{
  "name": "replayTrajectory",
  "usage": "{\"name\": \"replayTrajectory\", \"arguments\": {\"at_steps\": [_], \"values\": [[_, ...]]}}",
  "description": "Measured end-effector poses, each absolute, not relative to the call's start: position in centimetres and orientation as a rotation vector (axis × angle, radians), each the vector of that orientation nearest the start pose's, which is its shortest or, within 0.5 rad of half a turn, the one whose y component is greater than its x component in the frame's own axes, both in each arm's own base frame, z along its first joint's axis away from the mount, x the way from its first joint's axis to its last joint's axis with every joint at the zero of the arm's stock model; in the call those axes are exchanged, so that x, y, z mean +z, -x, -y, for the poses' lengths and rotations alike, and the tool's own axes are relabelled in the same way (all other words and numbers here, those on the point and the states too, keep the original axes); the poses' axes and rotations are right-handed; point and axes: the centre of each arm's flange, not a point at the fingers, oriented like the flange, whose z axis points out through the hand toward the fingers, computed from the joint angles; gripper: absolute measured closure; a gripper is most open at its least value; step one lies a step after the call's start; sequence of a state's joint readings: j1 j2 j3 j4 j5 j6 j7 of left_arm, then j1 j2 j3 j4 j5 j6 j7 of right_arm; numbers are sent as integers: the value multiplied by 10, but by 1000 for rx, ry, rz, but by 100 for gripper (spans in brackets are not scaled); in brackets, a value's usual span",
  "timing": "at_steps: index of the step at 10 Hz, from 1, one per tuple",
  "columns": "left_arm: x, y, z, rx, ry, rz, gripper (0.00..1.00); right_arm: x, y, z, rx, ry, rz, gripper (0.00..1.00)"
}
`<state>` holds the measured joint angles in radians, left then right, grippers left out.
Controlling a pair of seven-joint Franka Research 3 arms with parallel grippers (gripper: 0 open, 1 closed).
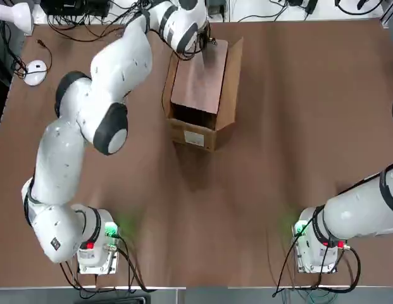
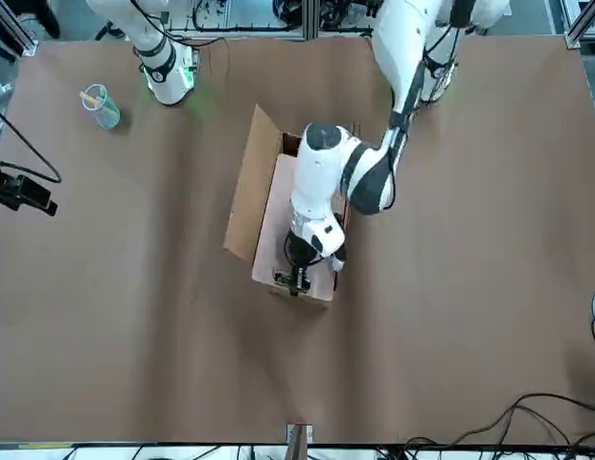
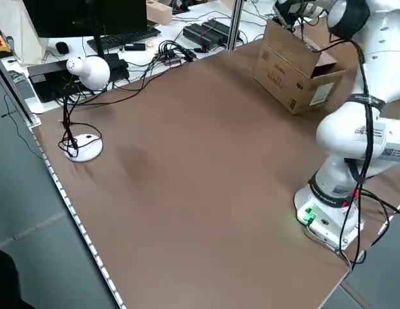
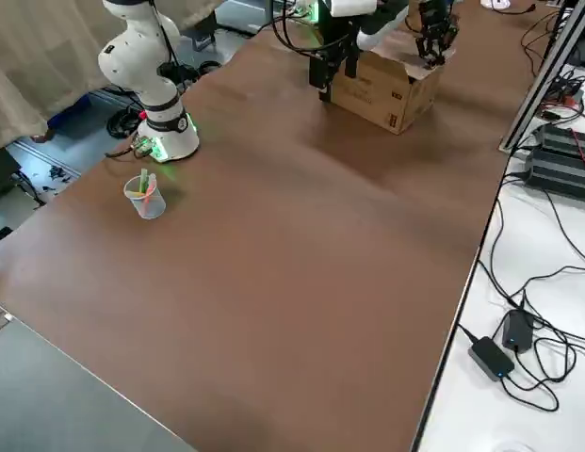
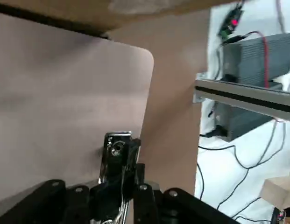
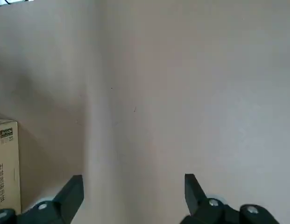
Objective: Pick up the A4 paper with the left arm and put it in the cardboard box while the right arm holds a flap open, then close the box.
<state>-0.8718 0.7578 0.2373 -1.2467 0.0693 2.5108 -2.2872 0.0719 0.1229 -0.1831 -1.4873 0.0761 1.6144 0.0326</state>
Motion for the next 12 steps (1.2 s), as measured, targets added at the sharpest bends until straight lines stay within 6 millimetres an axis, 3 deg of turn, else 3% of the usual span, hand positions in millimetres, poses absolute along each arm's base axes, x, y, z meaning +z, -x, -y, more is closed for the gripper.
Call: {"name": "replayTrajectory", "arguments": {"at_steps": [4,7,12], "values": [[379,-597,514,-489,2636,2453,97,599,-594,52,-16,3080,-225,4],[362,-583,521,-461,2628,2419,97,599,-594,52,-18,3080,-225,4],[361,-569,517,-435,2617,2401,97,599,-594,52,-18,3080,-225,4]]}}
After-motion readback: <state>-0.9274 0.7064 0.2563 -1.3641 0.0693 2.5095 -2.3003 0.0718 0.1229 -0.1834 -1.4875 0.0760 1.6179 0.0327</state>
